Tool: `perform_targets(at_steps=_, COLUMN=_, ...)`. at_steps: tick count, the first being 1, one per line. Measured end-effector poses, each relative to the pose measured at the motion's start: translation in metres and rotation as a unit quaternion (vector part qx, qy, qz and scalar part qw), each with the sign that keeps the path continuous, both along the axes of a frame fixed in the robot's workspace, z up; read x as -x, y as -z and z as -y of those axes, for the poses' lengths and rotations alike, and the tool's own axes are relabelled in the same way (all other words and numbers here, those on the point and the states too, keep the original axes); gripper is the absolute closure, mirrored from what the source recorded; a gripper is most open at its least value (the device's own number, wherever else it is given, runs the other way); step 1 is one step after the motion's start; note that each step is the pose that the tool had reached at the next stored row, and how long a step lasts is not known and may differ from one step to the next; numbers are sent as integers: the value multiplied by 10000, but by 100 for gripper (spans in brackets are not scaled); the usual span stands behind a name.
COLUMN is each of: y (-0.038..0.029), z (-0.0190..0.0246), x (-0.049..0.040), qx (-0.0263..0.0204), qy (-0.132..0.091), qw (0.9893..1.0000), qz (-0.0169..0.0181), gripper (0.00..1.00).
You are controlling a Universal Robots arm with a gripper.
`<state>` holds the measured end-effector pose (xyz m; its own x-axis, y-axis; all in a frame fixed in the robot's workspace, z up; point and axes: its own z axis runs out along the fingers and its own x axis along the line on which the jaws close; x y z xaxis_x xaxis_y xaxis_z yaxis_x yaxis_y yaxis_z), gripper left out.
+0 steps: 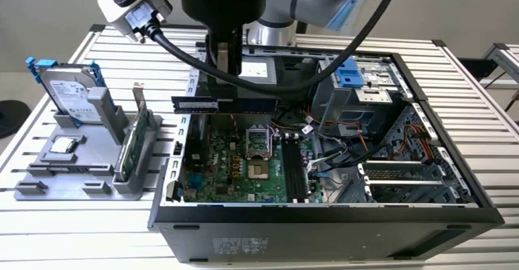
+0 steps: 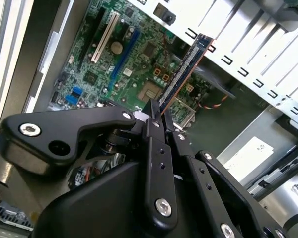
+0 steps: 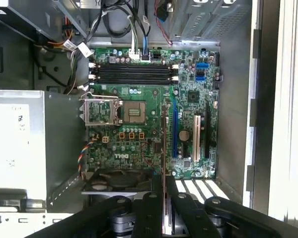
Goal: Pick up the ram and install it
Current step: 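Pick up the ram and move it above insertion slot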
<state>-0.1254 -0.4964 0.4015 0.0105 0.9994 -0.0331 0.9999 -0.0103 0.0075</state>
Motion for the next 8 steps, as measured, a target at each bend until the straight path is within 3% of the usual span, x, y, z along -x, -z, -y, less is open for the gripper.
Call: perform_targets(at_steps=8, y=25, z=-3, x=-110, qx=7, qy=-3, qw=10000, qz=0, gripper=100)
